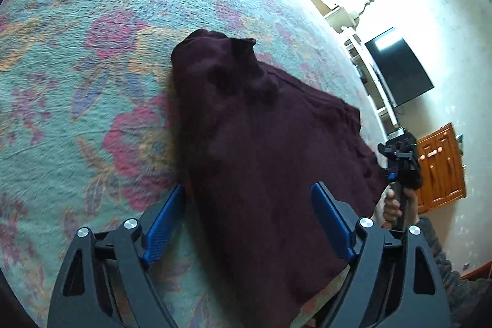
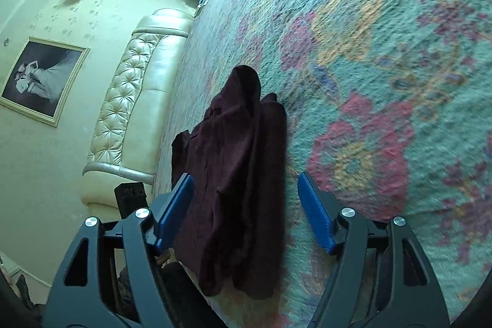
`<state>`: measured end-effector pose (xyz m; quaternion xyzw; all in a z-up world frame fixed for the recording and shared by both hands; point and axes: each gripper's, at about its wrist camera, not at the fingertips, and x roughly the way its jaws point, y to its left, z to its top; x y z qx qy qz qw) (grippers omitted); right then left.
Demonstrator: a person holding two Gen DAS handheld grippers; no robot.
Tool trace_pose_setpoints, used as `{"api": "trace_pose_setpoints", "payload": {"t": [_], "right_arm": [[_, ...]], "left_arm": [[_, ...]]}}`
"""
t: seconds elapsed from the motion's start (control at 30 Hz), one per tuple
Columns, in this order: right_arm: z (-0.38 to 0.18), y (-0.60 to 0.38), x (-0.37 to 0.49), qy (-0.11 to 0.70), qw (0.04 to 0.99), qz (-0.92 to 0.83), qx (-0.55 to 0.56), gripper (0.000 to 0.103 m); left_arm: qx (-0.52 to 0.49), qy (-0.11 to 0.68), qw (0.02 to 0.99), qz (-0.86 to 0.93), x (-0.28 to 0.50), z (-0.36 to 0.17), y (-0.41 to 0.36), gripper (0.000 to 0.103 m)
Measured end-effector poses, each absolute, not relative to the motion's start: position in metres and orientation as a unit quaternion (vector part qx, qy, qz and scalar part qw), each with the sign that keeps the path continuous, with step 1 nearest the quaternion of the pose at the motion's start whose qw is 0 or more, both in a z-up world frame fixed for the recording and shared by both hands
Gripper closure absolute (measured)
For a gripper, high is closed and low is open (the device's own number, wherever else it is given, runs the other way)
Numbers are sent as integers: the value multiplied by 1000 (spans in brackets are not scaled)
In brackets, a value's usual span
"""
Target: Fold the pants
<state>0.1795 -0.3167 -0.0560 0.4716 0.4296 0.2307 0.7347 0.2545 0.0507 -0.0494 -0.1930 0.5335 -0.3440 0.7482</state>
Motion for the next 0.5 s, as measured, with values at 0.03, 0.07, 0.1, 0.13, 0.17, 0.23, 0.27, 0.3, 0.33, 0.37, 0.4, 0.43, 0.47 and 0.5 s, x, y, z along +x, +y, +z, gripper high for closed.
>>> {"api": "trace_pose_setpoints", "payload": {"t": [0.03,0.07,0.1,0.13,0.17,0.23,0.27,0.3,0.33,0.37,0.4,0.43,0.47,0.5], "right_arm": [[-56,-314,182,429,731,244,471,34],[-56,-311,183,433,730,253,465,44],[-59,-308,184,450,731,247,450,53],[-65,-305,185,464,726,244,445,72],[-69,-305,183,461,723,245,452,77],[-73,-308,181,448,718,252,469,81],[-76,-309,180,445,717,253,474,83],[-76,-309,180,442,717,253,476,84],[-77,-309,180,440,717,253,477,84],[-77,-309,180,438,718,255,478,84],[-78,-309,180,437,717,255,479,84],[-79,-310,178,436,716,257,480,84],[-79,-310,179,436,716,259,481,84],[-80,-313,177,435,715,260,481,84]], "left_arm": [[-198,532,747,-346,256,-51,50,20],[-203,530,747,-346,258,-52,50,21],[-202,529,748,-348,259,-52,48,23],[-194,526,752,-347,258,-51,46,28],[-176,528,759,-339,258,-52,43,44],[-154,531,768,-323,257,-53,41,64],[-154,530,769,-321,258,-53,42,71],[-163,532,766,-324,259,-55,45,75],[-171,533,762,-326,260,-57,48,76],[-179,534,759,-327,260,-58,50,78],[-185,533,757,-329,259,-60,52,79],[-188,532,757,-330,259,-61,53,79],[-188,531,757,-332,258,-61,53,79],[-189,530,757,-332,258,-59,51,79]]}}
